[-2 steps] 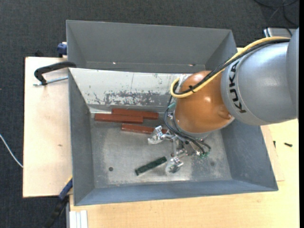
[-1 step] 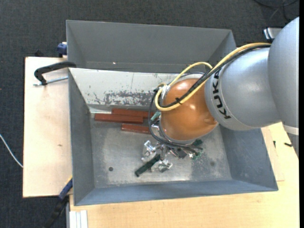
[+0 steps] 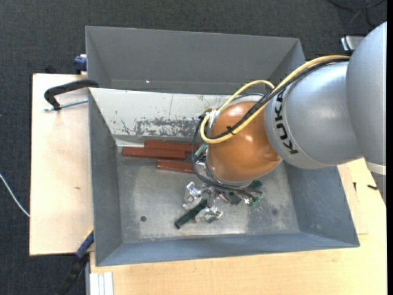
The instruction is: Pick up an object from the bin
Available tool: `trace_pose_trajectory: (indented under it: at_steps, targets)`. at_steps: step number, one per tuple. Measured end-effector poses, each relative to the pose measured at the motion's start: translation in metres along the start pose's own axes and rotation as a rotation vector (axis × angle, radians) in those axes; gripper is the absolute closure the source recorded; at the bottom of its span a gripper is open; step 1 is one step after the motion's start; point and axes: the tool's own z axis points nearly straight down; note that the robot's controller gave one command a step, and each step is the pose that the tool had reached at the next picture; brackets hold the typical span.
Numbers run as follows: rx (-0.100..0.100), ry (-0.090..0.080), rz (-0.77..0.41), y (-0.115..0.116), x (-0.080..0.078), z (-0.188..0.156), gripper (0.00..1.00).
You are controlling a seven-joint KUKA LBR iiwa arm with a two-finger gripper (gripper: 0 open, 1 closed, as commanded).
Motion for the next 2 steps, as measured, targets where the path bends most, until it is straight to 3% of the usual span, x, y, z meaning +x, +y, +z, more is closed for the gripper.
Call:
trace_pose_trajectory:
  at_steps: [1, 2]
  targets:
    - [-0.003, -0.008, -0.01, 0.003, -0.005, -0.036, 1.0]
    - [-0.001, -0.013, -0.029, -0.012, -0.007, -0.137, 1.0]
